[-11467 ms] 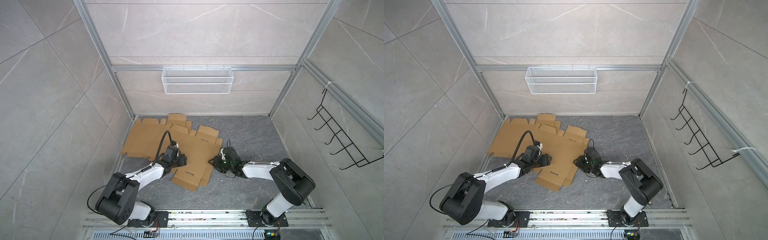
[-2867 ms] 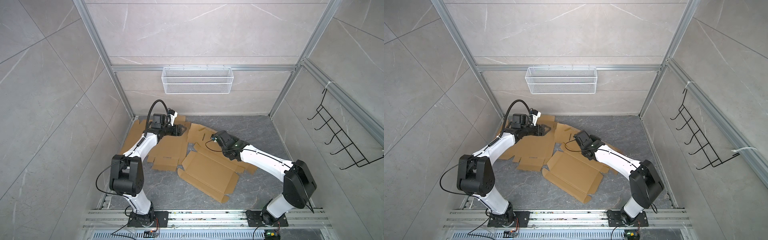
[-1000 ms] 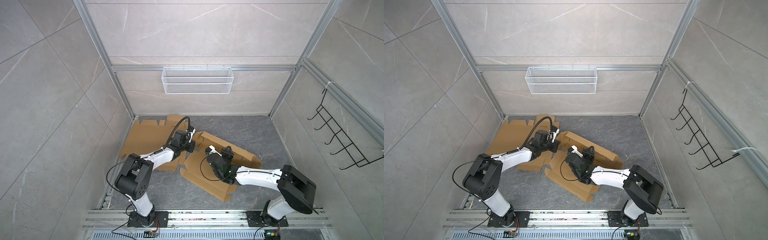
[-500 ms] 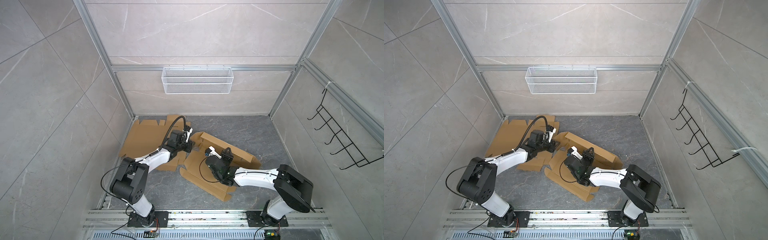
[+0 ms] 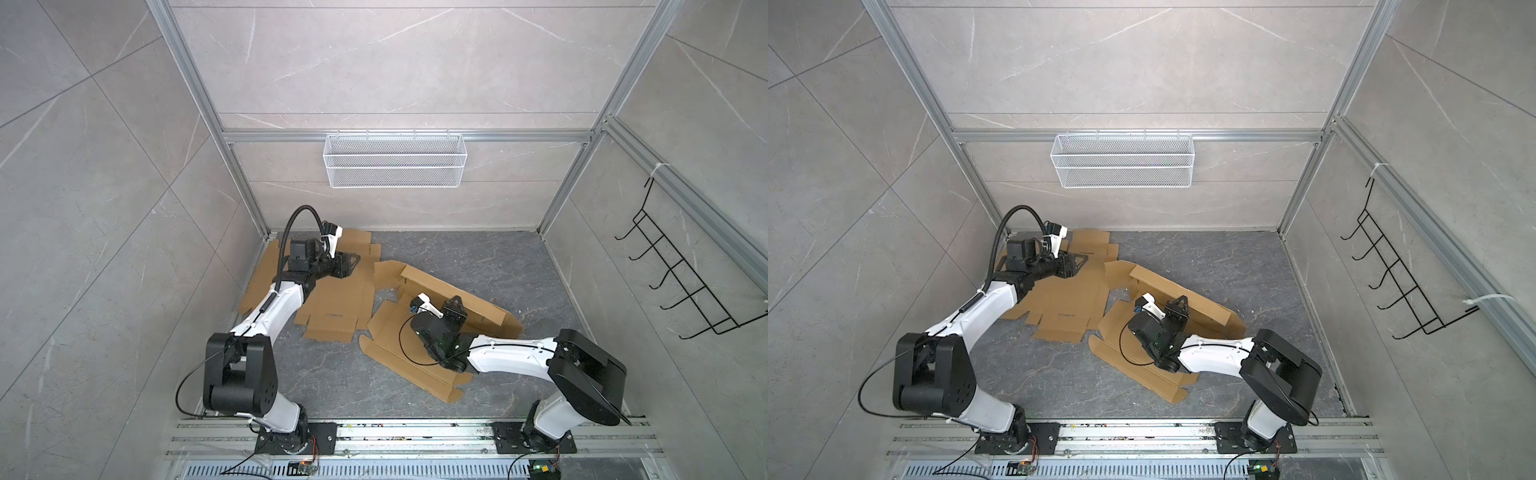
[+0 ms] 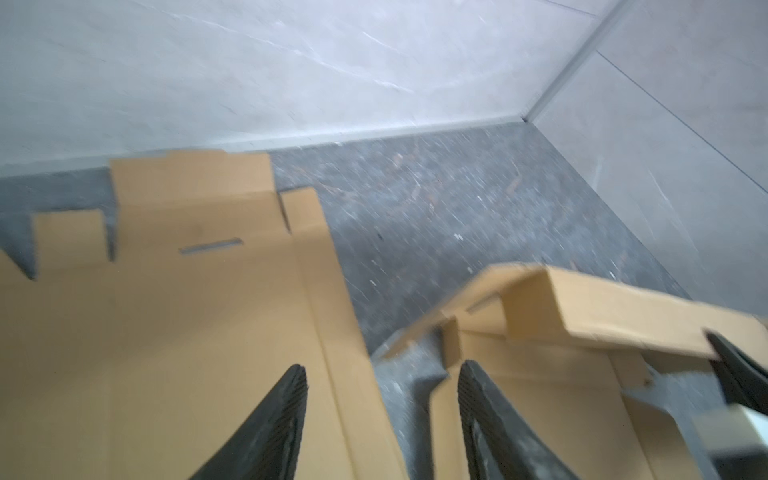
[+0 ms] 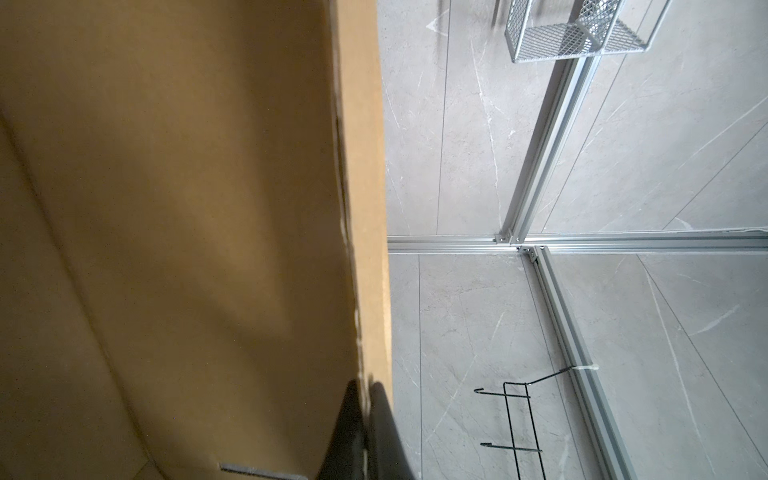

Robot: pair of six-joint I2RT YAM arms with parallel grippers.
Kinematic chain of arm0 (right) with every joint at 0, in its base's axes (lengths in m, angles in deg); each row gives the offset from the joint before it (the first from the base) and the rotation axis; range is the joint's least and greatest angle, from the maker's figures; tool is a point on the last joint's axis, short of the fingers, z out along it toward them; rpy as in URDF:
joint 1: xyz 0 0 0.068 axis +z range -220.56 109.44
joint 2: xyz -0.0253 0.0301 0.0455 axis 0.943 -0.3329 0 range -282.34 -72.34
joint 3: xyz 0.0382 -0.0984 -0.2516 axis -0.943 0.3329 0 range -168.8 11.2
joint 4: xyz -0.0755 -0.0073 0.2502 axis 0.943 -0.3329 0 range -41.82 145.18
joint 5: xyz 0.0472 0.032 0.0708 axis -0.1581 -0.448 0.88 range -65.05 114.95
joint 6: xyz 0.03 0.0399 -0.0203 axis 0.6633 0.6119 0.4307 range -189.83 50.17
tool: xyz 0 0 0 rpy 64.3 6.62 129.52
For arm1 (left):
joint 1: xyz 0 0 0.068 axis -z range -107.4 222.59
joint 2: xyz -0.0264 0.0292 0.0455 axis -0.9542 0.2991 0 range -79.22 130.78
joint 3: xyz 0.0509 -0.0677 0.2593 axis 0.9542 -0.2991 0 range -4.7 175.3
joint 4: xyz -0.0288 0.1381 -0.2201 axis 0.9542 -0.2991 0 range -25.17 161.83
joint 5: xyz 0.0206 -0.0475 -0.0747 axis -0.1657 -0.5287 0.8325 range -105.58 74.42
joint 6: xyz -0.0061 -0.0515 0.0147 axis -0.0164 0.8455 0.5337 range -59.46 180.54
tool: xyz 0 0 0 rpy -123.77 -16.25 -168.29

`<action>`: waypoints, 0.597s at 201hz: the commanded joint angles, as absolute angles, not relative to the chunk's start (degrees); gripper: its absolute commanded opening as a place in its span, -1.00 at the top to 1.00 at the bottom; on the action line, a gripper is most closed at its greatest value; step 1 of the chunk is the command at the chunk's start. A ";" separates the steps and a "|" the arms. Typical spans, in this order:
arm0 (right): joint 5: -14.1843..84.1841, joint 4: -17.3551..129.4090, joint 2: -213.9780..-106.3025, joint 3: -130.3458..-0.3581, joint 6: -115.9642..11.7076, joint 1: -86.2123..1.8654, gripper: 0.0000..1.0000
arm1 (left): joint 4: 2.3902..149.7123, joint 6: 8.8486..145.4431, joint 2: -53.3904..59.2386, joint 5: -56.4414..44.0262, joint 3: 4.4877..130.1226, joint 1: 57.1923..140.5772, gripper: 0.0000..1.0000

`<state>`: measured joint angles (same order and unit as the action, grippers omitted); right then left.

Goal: Fold the paper box

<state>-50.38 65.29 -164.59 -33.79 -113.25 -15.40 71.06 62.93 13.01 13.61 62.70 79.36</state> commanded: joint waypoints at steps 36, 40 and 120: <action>-44.30 58.94 -164.21 -33.36 -109.57 -15.97 1.00 | 66.47 56.53 34.89 19.60 80.09 81.19 -0.22; -44.02 58.71 -164.11 -33.38 -109.48 -16.05 1.00 | 66.35 55.25 35.68 19.73 80.39 81.77 -0.22; -41.24 56.87 -163.99 -35.62 -109.64 -19.02 1.00 | 53.94 37.87 40.81 25.82 84.48 87.70 -0.28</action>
